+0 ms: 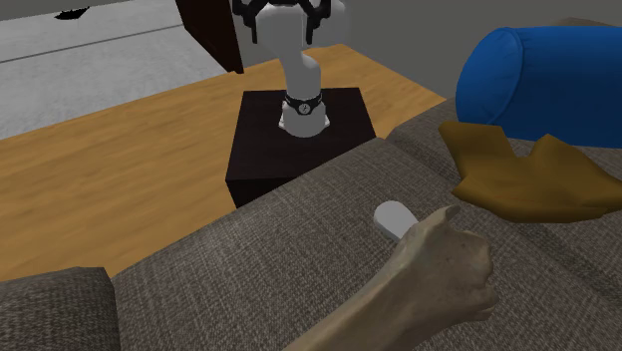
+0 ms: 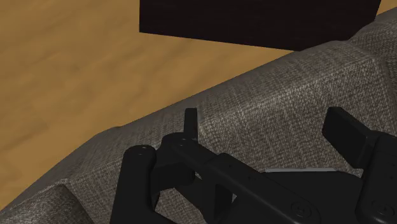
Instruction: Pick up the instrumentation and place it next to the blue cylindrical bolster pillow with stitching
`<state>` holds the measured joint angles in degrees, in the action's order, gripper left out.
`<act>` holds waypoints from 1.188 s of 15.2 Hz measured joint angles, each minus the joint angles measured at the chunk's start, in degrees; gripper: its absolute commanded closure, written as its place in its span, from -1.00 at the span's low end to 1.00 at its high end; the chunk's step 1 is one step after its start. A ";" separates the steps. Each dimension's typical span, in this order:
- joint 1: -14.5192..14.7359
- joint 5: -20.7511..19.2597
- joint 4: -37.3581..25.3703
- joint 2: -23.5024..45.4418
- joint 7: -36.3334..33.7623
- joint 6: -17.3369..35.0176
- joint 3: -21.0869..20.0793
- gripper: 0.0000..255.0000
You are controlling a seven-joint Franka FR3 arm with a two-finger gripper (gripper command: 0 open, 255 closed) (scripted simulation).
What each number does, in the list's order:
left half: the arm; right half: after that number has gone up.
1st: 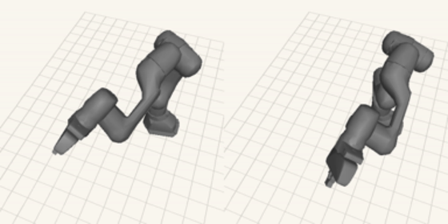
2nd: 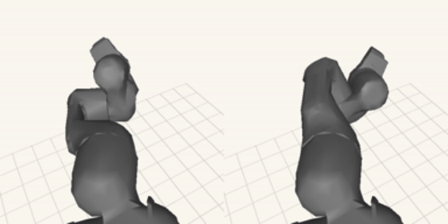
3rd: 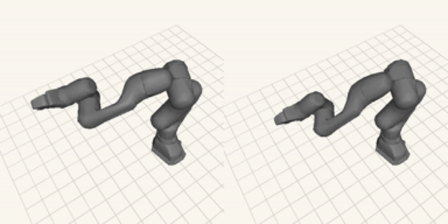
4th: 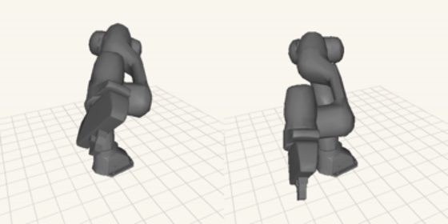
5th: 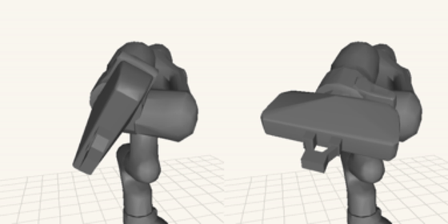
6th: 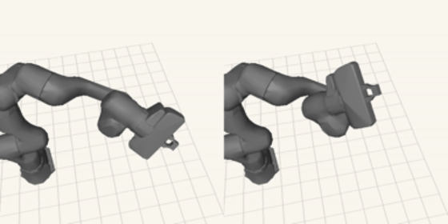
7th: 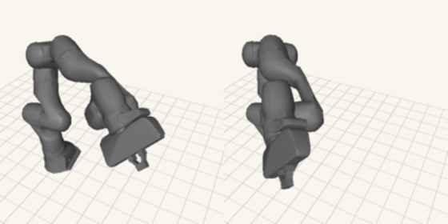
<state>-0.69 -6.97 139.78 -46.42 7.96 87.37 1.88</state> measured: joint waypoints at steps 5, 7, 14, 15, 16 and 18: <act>1.36 0.92 0.63 4.67 0.50 5.76 -0.21 -1.00; 2.41 1.79 0.50 7.60 0.51 8.89 -0.77 -1.00; 5.46 4.05 -1.97 20.30 2.07 20.46 -1.93 -1.00; 5.87 4.35 -2.11 22.06 2.33 22.28 -2.12 -1.00; 6.44 4.78 -2.97 23.90 2.27 23.50 -2.57 -1.00; 7.25 5.35 -4.38 27.26 2.80 25.88 -3.07 -1.00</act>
<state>6.56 -1.62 135.39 -19.16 10.76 113.25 -1.18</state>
